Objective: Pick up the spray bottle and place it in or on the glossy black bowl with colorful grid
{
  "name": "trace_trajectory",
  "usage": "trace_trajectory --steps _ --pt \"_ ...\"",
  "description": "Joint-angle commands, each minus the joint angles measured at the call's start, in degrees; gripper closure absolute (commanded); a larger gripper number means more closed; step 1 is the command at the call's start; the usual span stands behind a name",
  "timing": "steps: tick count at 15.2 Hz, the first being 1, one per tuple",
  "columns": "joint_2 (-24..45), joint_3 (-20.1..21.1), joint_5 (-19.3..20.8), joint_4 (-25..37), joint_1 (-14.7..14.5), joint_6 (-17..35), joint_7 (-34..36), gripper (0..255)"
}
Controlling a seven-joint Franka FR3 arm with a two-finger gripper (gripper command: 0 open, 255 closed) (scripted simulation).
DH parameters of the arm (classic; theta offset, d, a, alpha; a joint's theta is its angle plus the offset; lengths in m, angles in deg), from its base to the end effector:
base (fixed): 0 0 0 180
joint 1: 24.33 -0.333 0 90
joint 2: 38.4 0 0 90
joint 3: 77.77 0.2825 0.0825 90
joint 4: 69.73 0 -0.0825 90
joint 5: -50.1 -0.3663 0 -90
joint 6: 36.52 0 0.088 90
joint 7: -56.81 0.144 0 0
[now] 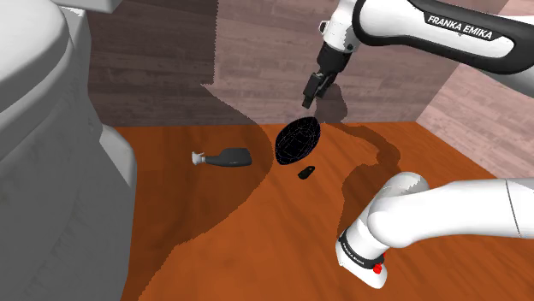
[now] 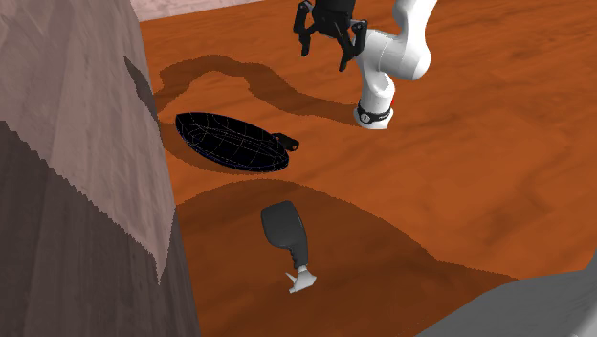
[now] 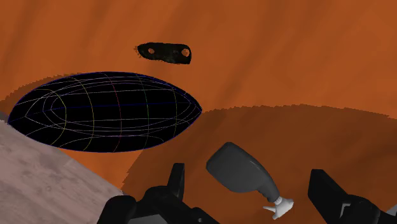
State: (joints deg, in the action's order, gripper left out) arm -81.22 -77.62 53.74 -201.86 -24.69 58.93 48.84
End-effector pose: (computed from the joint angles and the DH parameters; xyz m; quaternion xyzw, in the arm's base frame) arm 0.3367 -0.0054 0.5497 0.9952 0.0748 0.0513 0.0361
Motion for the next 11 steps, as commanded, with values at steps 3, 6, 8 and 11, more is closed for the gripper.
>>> trace_trajectory --steps 3,6,8,11 --pt "3.4 0.3 -0.1 -0.2 -0.5 3.0 -0.4 0" --pt "8.7 0.7 -0.3 -0.1 -1.3 7.2 -0.9 0" --pt "12.5 1.0 -0.4 0.4 -1.8 9.9 -1.3 0" --pt "18.3 1.6 -0.5 1.5 -2.6 13.7 -1.9 0"
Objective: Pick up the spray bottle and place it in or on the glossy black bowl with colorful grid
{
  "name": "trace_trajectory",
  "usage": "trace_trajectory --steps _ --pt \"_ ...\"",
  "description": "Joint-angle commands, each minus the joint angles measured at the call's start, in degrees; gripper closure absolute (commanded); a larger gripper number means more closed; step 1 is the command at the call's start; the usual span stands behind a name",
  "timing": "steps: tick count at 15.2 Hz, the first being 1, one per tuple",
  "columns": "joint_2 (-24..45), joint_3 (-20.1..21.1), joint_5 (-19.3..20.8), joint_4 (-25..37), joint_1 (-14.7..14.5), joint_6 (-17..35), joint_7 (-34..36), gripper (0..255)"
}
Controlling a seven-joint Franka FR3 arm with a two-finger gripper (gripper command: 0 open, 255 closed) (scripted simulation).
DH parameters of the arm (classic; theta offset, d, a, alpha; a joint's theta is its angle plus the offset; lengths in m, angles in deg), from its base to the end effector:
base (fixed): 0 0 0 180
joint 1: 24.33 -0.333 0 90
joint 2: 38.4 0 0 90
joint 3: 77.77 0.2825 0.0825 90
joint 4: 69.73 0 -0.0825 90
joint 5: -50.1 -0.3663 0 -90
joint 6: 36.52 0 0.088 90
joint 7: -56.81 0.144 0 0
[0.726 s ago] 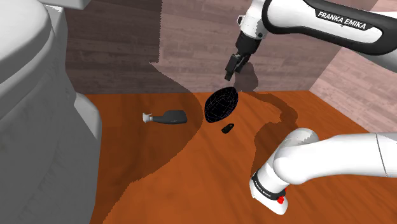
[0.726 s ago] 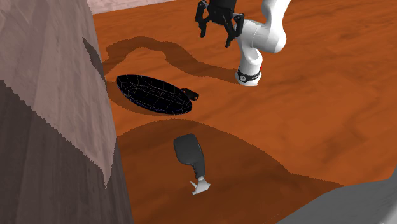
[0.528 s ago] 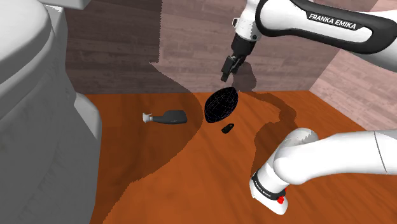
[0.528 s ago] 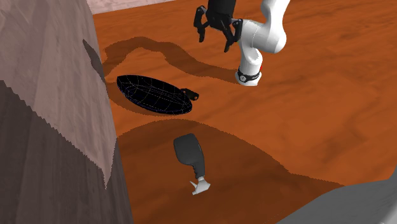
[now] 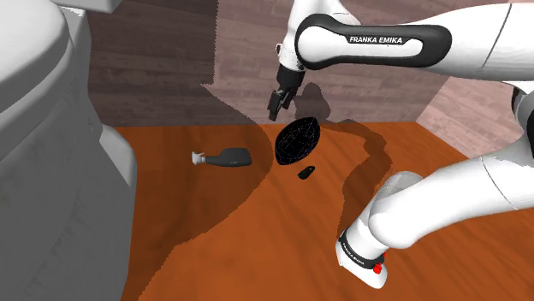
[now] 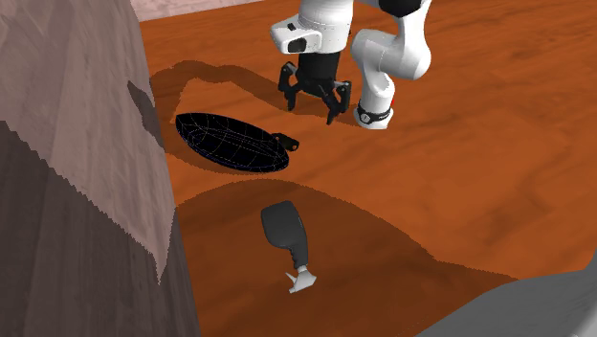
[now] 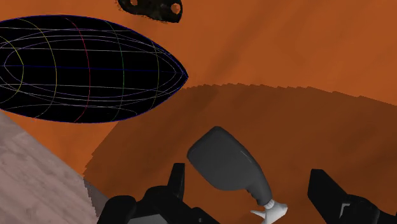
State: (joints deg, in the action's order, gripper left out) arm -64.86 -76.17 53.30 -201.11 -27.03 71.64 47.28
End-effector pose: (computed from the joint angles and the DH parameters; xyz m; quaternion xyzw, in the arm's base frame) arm 0.4185 0.0258 0.4694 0.9910 0.1269 0.0265 0.0343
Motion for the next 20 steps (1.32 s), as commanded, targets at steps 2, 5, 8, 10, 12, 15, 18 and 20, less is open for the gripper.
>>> trace_trajectory --steps 2,5,8,10,12,15,18,20 --pt "6.0 0.5 0.0 1.8 -0.6 3.2 -0.7 0" --pt "12.1 1.2 0.1 3.9 -1.3 6.3 -1.1 0" --pt "18.4 1.8 0.4 6.6 -1.8 9.0 -1.6 0" --pt "22.6 2.3 0.6 8.6 -2.2 10.5 -1.8 0" --pt "26.9 2.7 1.0 10.9 -2.6 11.8 -2.0 0" --pt "33.3 3.3 1.6 14.8 -3.3 13.3 -2.3 0" --pt "39.7 3.9 2.4 19.2 -4.1 14.3 -2.6 0" --pt "44.0 4.2 2.9 22.4 -4.6 14.7 -2.7 0"
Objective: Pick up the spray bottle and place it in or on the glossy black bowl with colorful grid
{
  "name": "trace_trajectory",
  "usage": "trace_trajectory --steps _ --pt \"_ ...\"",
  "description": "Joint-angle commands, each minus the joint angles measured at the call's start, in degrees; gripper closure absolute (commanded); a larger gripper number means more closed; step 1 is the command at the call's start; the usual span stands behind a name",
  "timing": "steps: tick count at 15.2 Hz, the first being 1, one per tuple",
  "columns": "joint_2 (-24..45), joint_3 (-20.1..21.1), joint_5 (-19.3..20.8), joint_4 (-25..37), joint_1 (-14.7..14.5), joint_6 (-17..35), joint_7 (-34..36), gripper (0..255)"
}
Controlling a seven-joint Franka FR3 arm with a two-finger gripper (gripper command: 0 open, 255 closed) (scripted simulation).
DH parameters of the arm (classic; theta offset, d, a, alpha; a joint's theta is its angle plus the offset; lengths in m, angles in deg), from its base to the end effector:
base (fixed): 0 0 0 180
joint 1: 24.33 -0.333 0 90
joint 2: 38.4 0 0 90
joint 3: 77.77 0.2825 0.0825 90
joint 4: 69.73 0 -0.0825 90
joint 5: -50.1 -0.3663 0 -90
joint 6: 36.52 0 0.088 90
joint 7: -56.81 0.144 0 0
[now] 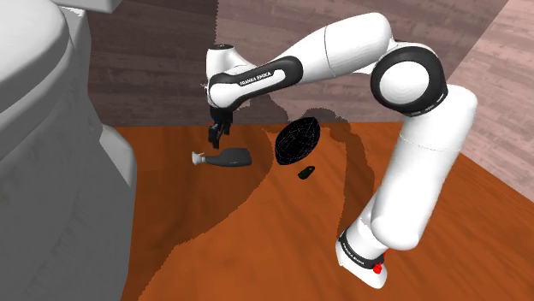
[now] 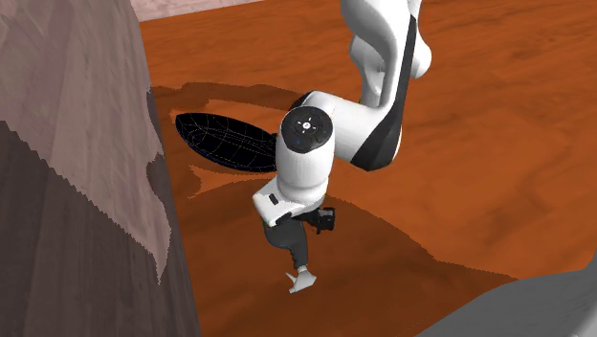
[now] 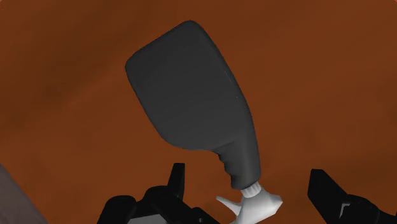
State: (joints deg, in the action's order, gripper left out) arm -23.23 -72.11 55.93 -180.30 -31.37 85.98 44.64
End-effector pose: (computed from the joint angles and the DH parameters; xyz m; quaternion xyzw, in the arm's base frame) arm 0.5667 0.1191 0.2892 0.9696 0.2416 -0.0272 0.0293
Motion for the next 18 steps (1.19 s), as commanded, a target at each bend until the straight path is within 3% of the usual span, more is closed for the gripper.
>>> trace_trajectory --steps 1,5,13,18 --pt "4.6 0.3 0.6 3.3 -0.6 0.5 -0.2 0" --pt "13.4 0.7 1.7 10.9 -2.0 0.4 -0.7 0" --pt "16.6 0.4 2.3 9.5 -2.0 5.0 -0.4 0" --pt "16.6 0.4 2.3 9.5 -2.0 5.0 -0.4 0"
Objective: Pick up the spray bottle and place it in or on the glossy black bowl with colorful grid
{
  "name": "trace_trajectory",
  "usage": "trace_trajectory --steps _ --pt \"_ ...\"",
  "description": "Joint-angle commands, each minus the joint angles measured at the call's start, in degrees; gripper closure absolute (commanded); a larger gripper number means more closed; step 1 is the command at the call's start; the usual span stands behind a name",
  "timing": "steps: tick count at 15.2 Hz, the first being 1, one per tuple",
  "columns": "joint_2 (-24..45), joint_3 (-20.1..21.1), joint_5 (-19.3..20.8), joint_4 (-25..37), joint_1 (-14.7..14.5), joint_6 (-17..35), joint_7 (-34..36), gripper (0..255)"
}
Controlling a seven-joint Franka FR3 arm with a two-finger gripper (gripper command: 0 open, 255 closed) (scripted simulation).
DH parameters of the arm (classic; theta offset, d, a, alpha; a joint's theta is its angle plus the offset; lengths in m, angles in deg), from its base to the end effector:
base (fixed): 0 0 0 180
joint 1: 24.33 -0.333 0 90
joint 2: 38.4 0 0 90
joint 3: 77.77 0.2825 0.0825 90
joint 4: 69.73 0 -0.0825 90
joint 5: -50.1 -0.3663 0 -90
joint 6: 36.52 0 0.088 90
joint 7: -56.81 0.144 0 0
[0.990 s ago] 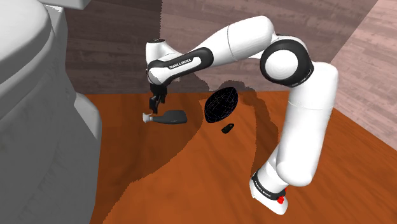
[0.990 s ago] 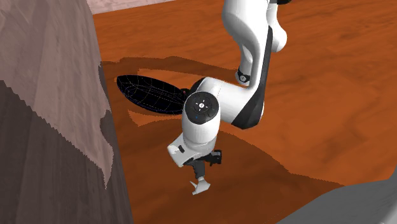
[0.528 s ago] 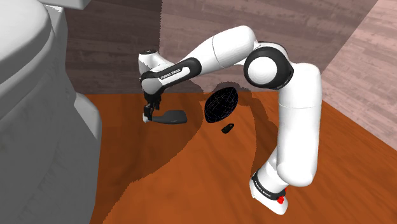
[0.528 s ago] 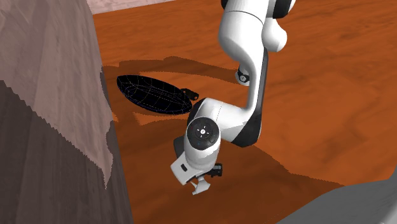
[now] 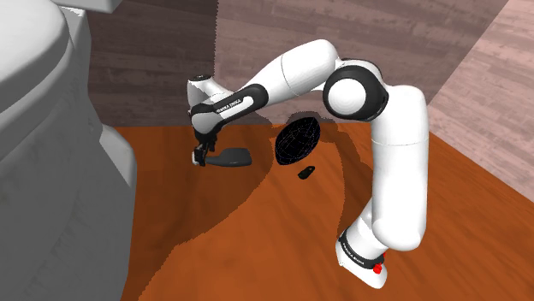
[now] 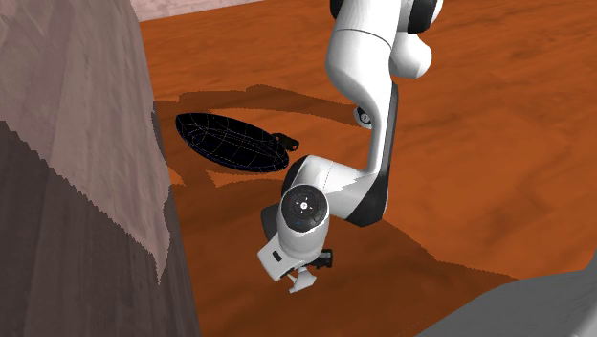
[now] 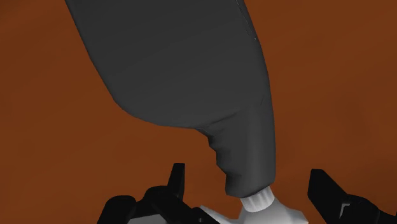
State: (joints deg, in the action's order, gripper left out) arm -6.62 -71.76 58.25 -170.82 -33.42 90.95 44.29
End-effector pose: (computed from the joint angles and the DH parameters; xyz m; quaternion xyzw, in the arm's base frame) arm 0.5996 0.1510 0.1910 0.9597 0.2763 -0.0441 0.0275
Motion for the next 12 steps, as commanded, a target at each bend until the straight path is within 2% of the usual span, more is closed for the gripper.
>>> trace_trajectory --steps 1,3,4,12 --pt "0.0 0.0 0.0 0.0 0.0 0.0 0.0 0" --pt "0.0 0.0 0.0 0.0 0.0 0.0 0.0 0" --pt "0.0 0.0 0.0 0.0 0.0 0.0 0.0 255" --pt "0.0 0.0 0.0 0.0 0.0 0.0 0.0 255"
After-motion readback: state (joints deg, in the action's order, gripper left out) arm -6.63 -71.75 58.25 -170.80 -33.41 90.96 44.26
